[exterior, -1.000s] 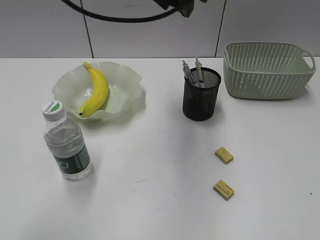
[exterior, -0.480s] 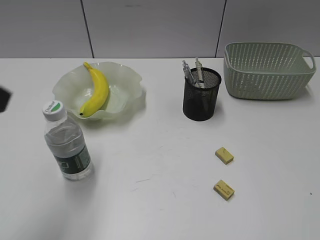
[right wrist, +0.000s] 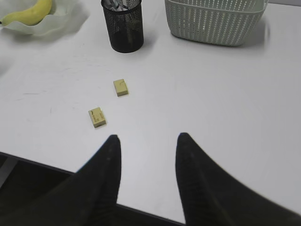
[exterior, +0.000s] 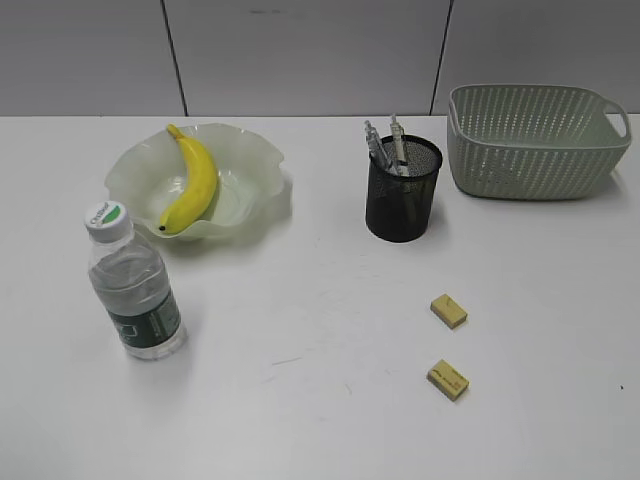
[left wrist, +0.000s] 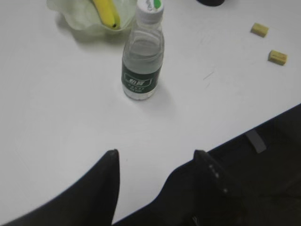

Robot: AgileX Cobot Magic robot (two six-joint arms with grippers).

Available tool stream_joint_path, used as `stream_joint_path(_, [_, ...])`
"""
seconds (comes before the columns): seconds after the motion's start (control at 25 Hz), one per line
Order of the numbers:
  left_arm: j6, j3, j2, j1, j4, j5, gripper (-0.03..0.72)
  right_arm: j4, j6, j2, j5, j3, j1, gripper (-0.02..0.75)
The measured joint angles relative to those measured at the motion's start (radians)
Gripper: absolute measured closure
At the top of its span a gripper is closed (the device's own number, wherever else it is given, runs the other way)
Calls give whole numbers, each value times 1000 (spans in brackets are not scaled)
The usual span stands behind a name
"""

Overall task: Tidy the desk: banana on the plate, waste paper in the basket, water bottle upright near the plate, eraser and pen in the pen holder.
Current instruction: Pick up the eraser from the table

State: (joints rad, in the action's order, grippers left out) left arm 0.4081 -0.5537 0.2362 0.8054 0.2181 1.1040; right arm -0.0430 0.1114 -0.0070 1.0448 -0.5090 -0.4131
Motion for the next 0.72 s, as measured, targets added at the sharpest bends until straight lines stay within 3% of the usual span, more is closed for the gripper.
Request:
stream_joint_path(0.28, [-196, 13, -144, 0, -124, -35, 347, 0, 0, 0, 0, 0, 0, 419])
stream_joint_path(0.44, [-226, 14, -149, 0, -141, -38, 372, 0, -2, 45, -47, -20, 0, 419])
stream_joint_path(0.6, [-229, 14, -160, -14, -148, -42, 379, 19, -86, 324, -215, -58, 0, 419])
stream_joint_path(0.72, [-229, 14, -222, -117, -155, -44, 379, 43, -133, 648, -329, -112, 0, 419])
